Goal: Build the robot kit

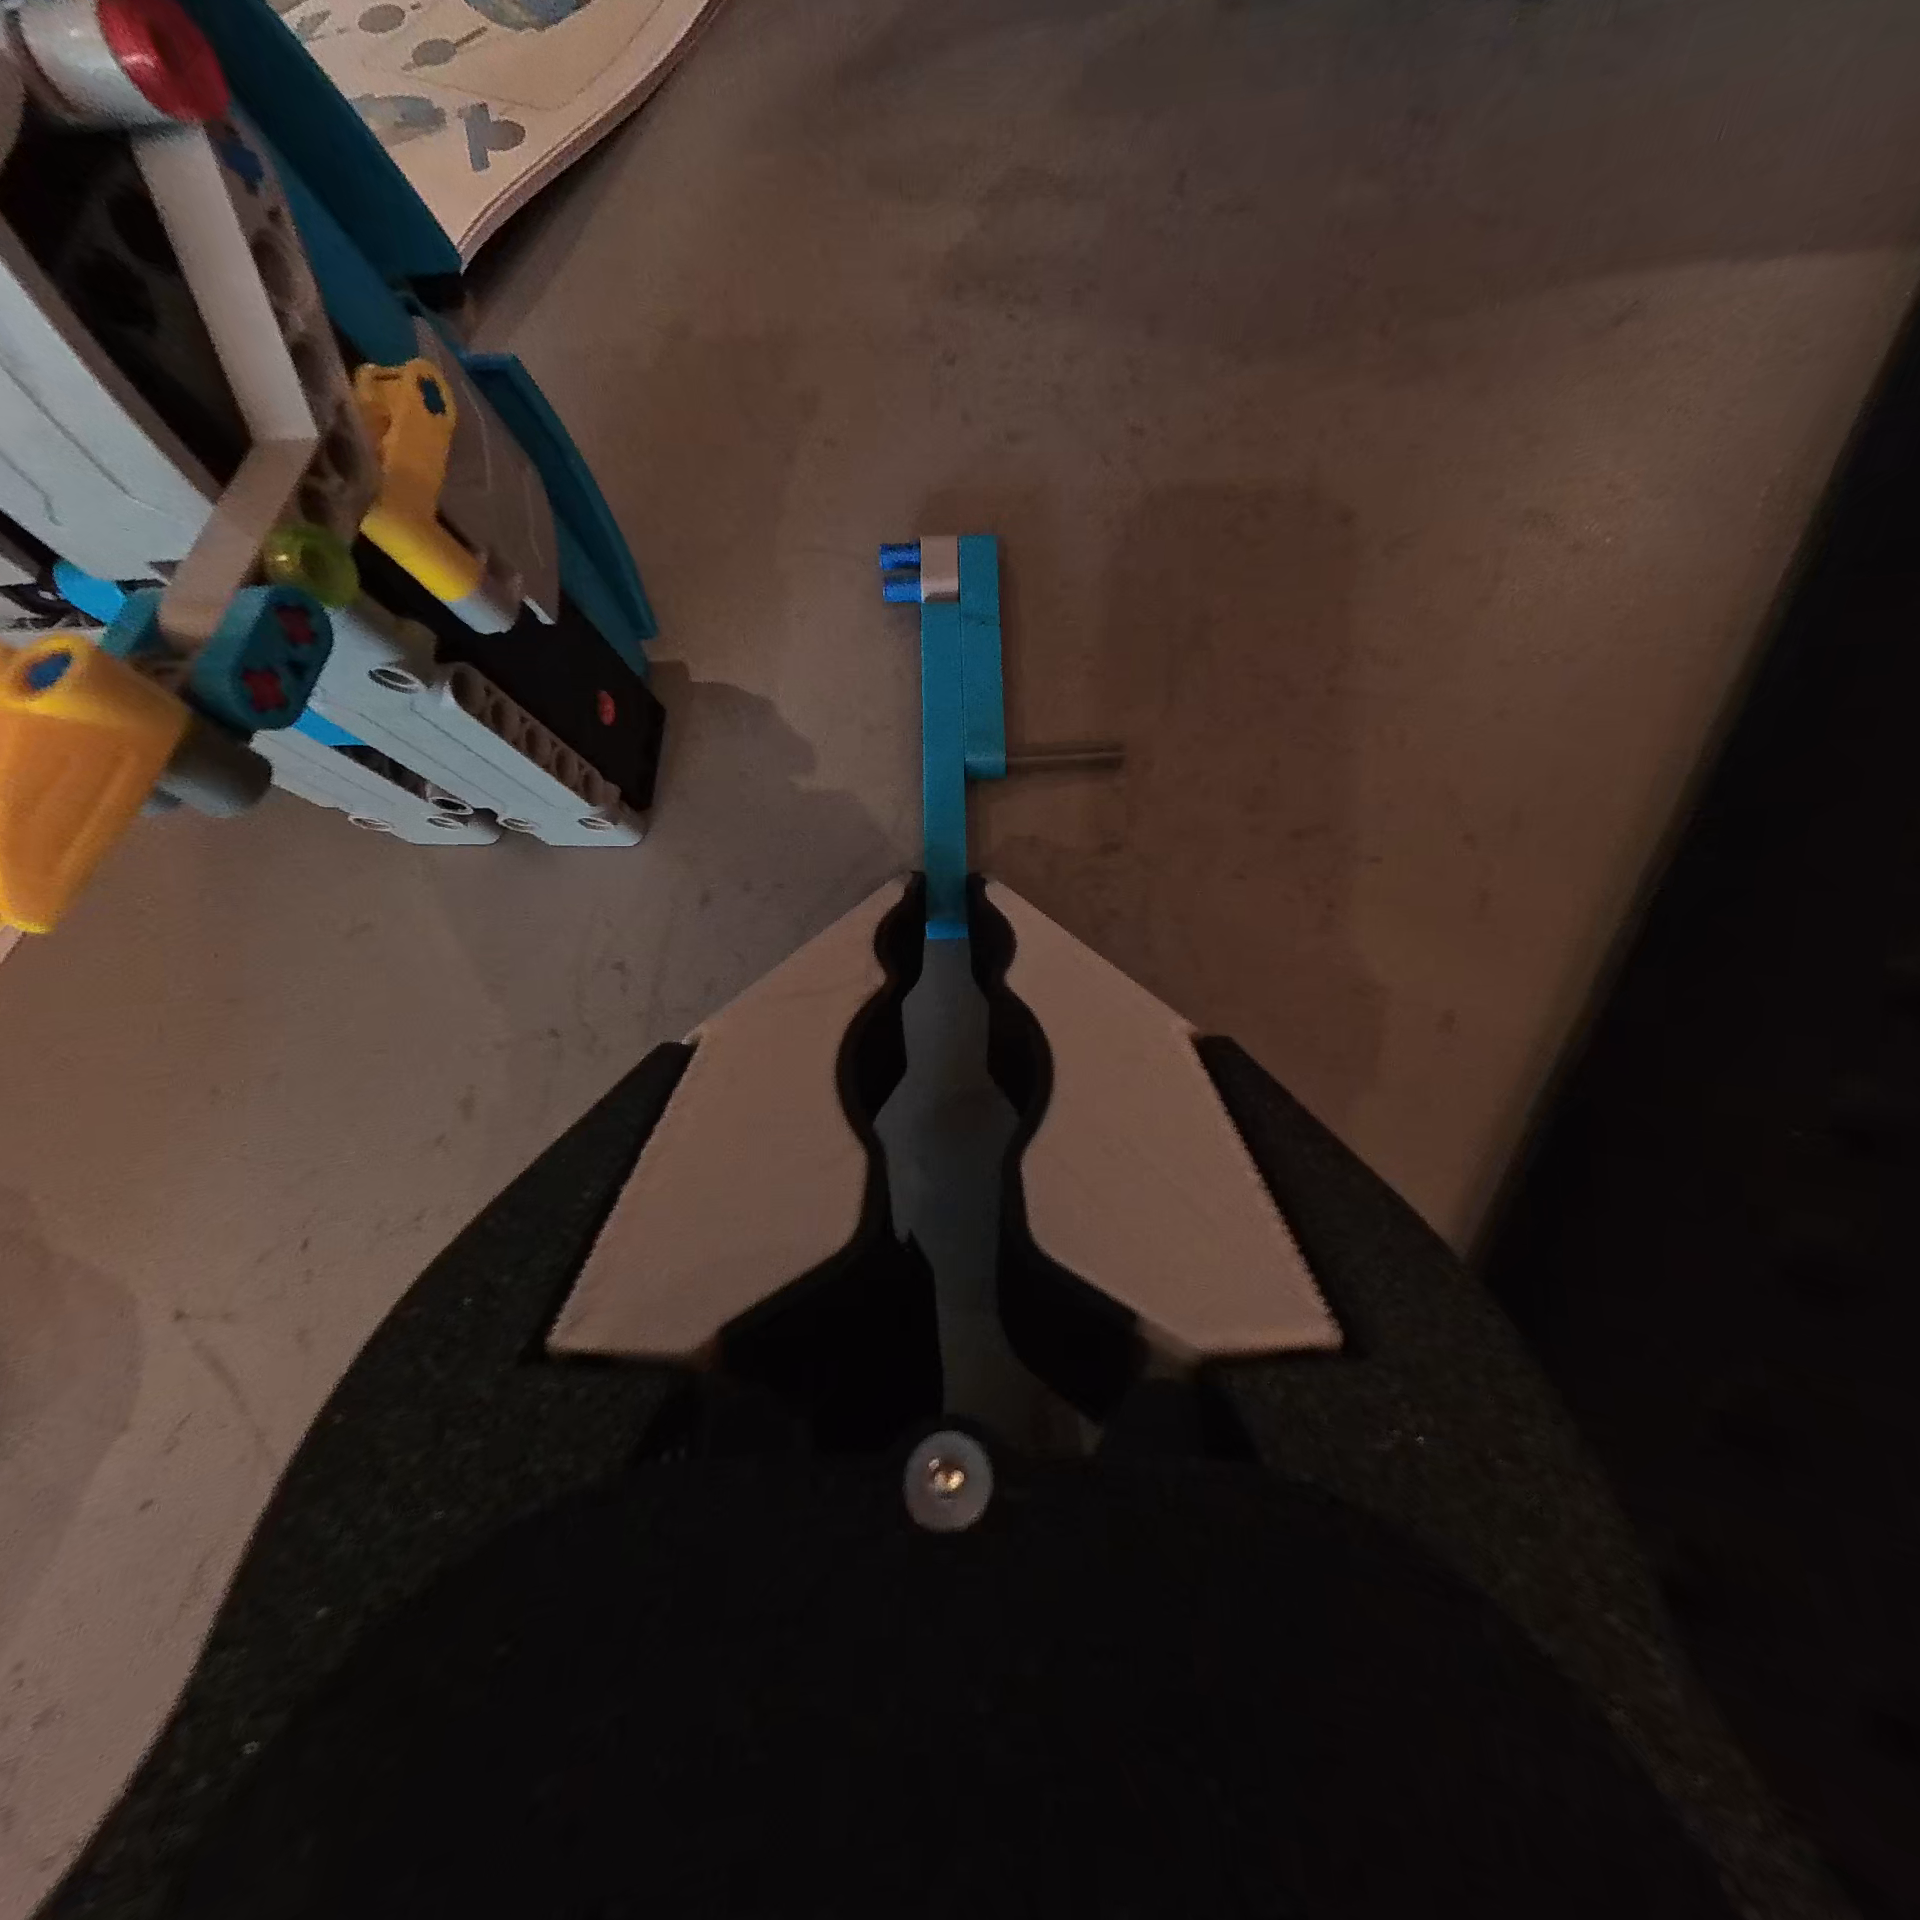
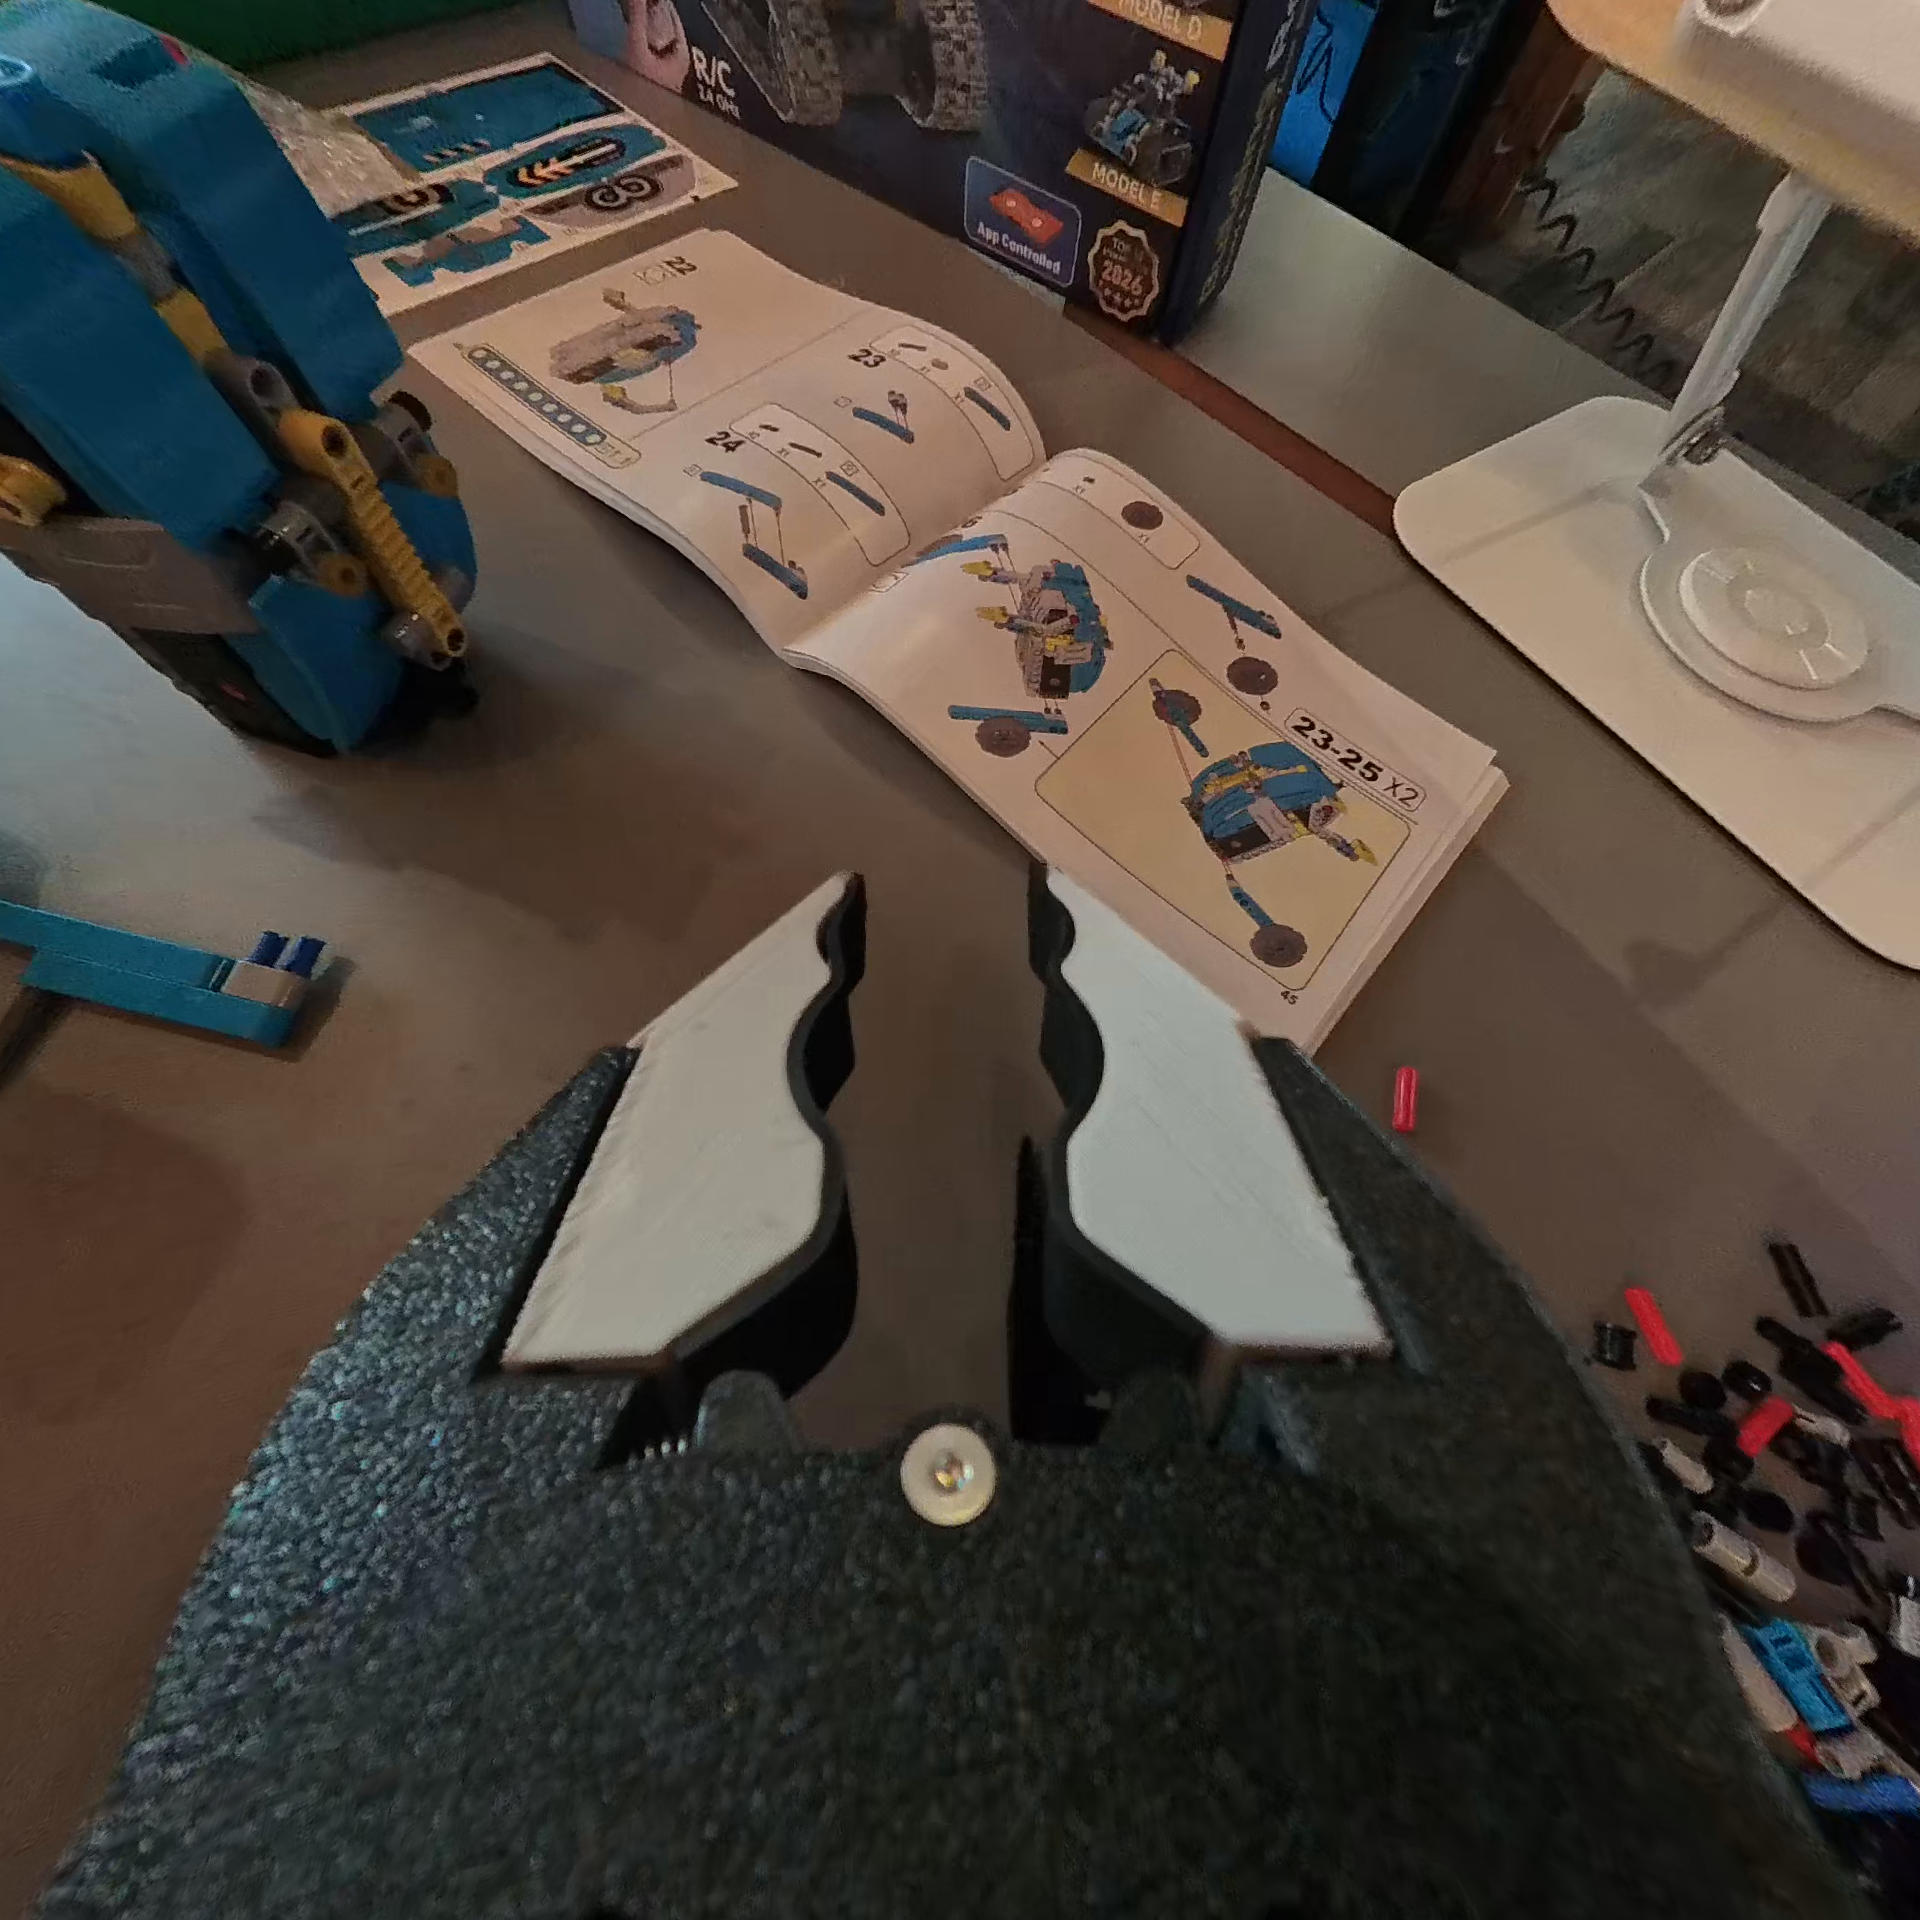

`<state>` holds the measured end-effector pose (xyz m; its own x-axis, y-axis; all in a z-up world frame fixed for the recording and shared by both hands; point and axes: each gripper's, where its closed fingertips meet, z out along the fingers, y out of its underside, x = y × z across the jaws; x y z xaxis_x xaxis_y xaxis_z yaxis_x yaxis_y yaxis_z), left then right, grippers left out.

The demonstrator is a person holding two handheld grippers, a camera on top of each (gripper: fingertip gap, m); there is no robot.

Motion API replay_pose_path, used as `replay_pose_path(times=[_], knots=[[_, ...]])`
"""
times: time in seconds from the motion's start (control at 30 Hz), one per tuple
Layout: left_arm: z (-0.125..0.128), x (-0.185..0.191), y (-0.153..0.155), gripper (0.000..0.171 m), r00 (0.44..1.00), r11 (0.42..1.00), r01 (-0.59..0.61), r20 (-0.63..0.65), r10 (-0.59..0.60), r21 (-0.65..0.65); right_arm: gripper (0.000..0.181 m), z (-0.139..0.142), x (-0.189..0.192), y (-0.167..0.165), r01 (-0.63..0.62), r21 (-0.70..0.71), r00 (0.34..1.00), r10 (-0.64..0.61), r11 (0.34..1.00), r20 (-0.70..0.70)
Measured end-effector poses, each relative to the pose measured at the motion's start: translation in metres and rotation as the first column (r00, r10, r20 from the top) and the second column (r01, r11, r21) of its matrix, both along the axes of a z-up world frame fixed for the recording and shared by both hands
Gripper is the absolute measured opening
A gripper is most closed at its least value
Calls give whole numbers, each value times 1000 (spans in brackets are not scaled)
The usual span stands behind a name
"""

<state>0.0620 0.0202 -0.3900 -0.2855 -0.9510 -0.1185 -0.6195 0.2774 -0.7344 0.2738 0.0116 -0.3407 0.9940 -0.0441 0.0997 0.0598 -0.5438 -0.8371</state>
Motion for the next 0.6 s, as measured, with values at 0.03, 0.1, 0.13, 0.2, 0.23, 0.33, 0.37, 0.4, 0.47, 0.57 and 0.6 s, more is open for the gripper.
replay_pose_path(times=[0.03, 0.1, 0.13, 0.2, 0.23, 0.33, 0.37, 0.4, 0.47, 0.57, 0.6], knots=[[0, 0, 0, 7, 1000, 1000, 0, 0, 0, -1, 31, -1, 1, 0, 3, -5, 1000, -3, 1000, -1], [0, 0, 0, 7, 1000, 1000, 2, -3, -2, -6, 31, -1, 3, -1, 10, -3, 1000, -10, 1000, -5], [0, 0, 0, 7, 1000, 1000, 2, -6, -2, -13, 32, 1, 4, -1, 13, 3, 1000, -13, 1000, -6], [-1, 0, 0, 7, 1000, 999, -2, -17, 1, -43, 33, 5, 6, -1, 22, 18, 1000, -22, 1000, -2], [-1, 1, 0, 7, 1000, 998, -6, -24, 4, -63, 34, 7, 8, -2, 27, 27, 1000, -28, 999, 2], [0, 11, 0, 7, 998, 993, -52, -47, 47, -110, 36, 17, 14, -2, 40, 80, 999, -42, 996, 23], [0, 16, 0, 7, 997, 991, -68, -50, 63, -116, 38, 19, 14, -1, 30, 95, 999, -33, 995, 30], [0, 22, -2, 7, 996, 990, -77, -55, 71, -117, 40, 21, 14, 0, 19, 105, 999, -23, 994, 39], [1, 33, -6, 7, 993, 989, -92, -81, 83, -118, 47, 23, 14, 1, 11, 131, 999, -17, 991, 47], [10, 55, -16, 7, 993, 987, -92, -86, 81, -135, 58, 31, 17, 4, 10, 200, 995, -29, 980, 91], [12, 63, -19, 7, 993, 986, -92, -84, 81, -139, 64, 40, 18, 5, 1, 261, 992, -35, 965, 124]])
